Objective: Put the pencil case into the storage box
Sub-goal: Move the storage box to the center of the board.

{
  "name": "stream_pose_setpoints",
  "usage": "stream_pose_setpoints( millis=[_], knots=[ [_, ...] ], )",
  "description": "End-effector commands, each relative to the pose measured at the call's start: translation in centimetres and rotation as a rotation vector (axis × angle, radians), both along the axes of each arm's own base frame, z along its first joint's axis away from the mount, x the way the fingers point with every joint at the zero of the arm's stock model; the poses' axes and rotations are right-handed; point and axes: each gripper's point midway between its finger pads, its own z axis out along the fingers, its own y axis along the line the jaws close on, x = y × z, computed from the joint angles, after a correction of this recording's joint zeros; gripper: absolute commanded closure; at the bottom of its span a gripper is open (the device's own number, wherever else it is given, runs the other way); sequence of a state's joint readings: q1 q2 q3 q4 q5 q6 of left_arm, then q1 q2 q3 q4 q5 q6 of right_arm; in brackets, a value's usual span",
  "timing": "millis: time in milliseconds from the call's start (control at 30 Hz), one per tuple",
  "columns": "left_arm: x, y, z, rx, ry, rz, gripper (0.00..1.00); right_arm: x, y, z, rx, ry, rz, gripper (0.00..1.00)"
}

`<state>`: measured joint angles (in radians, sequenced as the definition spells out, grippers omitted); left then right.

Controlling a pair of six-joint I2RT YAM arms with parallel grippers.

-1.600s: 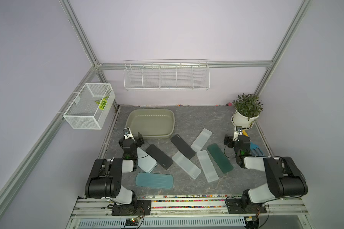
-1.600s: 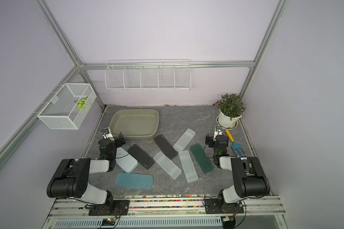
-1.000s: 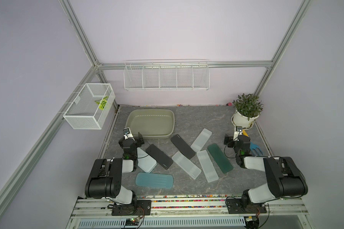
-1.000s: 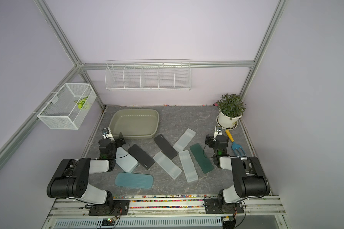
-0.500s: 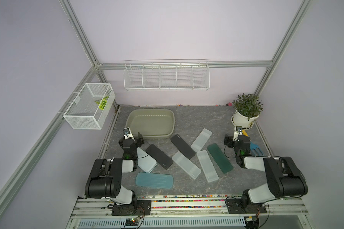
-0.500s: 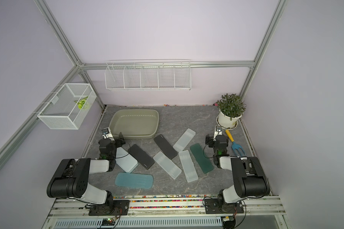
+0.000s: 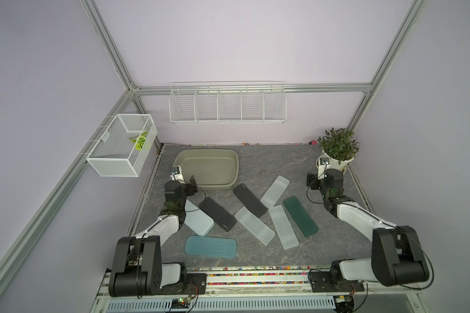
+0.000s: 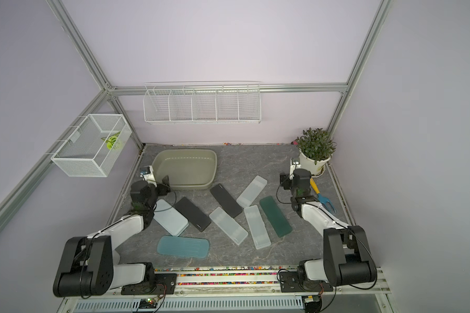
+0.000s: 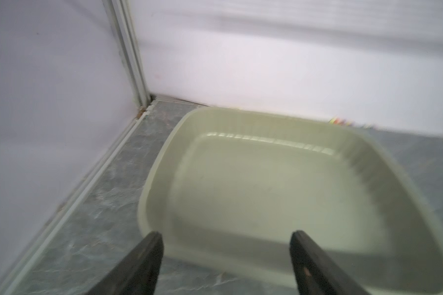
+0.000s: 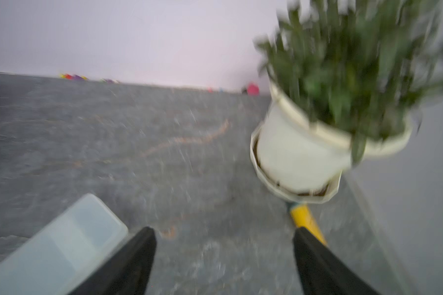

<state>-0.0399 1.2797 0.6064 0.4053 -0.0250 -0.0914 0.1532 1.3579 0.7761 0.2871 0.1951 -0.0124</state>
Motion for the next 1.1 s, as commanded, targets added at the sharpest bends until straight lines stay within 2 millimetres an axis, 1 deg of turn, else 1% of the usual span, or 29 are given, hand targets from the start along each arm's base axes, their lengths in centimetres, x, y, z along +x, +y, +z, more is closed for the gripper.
stream_pose_setpoints(
  millis=[0,33,67,100,133,200,300,367,400,433,500,567,600,667,700,767,833,933,1000,1067],
  knots=[
    [-1.3,-1.5,0.0,-0.183,0.275,-0.010,0.30,-0.8,5.0,1.7,-0.048,0.111,0.100,0.27],
    [-1.7,-1.5,-0.4,-0.215,0.351,0.025,0.29,-0.4,6.3,2.5,-0.020,0.148,0.076,0.28],
    [-2.1,-1.8,-0.7,-0.225,0.412,0.031,0.31,-0.1,7.6,2.7,0.018,0.215,0.053,0.27],
    [-2.4,-2.2,-0.9,-0.221,0.449,0.033,0.35,0.1,9.1,2.6,0.044,0.292,0.043,0.24],
    [-2.7,-2.4,-0.9,-0.214,0.466,0.035,0.36,0.3,10.6,2.5,0.054,0.346,0.049,0.22],
    [-3.4,-3.0,-0.4,-0.212,0.471,0.025,0.37,0.9,15.5,1.9,0.060,0.420,0.142,0.19],
    [-4.3,-3.0,0.3,-0.228,0.466,0.036,0.38,1.9,22.4,0.2,0.100,0.473,0.259,0.16],
    [-4.7,-3.0,0.4,-0.236,0.474,0.035,0.39,2.5,25.8,-1.2,0.149,0.519,0.296,0.15],
    [-4.9,-2.9,0.3,-0.239,0.485,0.045,0.40,3.0,27.2,-2.0,0.172,0.550,0.301,0.15],
    [-5.1,-2.9,0.2,-0.242,0.494,0.053,0.40,3.4,28.3,-2.5,0.196,0.571,0.300,0.15],
    [-5.3,-2.8,0.1,-0.248,0.510,0.064,0.40,4.2,30.4,-4.2,0.234,0.634,0.300,0.15],
    [-5.4,-2.6,0.2,-0.247,0.512,0.071,0.41,4.9,32.0,-5.0,0.254,0.661,0.305,0.15],
    [-5.5,-2.6,0.2,-0.246,0.513,0.073,0.40,5.3,32.6,-5.9,0.258,0.681,0.298,0.15],
    [-5.5,-2.6,0.4,-0.243,0.516,0.076,0.40,6.0,33.1,-6.8,0.277,0.704,0.268,0.15],
    [-5.5,-2.5,0.2,-0.242,0.523,0.079,0.40,6.3,33.3,-7.7,0.282,0.722,0.248,0.15],
    [-5.5,-2.5,0.2,-0.239,0.529,0.083,0.40,6.6,33.6,-9.0,0.301,0.741,0.227,0.15],
    [-5.4,-2.5,0.1,-0.236,0.534,0.080,0.40,6.7,34.0,-10.1,0.327,0.759,0.218,0.16],
    [-5.4,-2.4,0.0,-0.229,0.539,0.085,0.40,6.4,34.4,-12.6,0.351,0.808,0.192,0.18],
    [-5.3,-2.3,-0.1,-0.226,0.541,0.088,0.40,6.2,34.5,-14.1,0.372,0.845,0.175,0.21],
    [-5.1,-2.4,-0.3,-0.225,0.548,0.085,0.40,6.0,34.9,-15.0,0.391,0.864,0.165,0.26]
  ],
)
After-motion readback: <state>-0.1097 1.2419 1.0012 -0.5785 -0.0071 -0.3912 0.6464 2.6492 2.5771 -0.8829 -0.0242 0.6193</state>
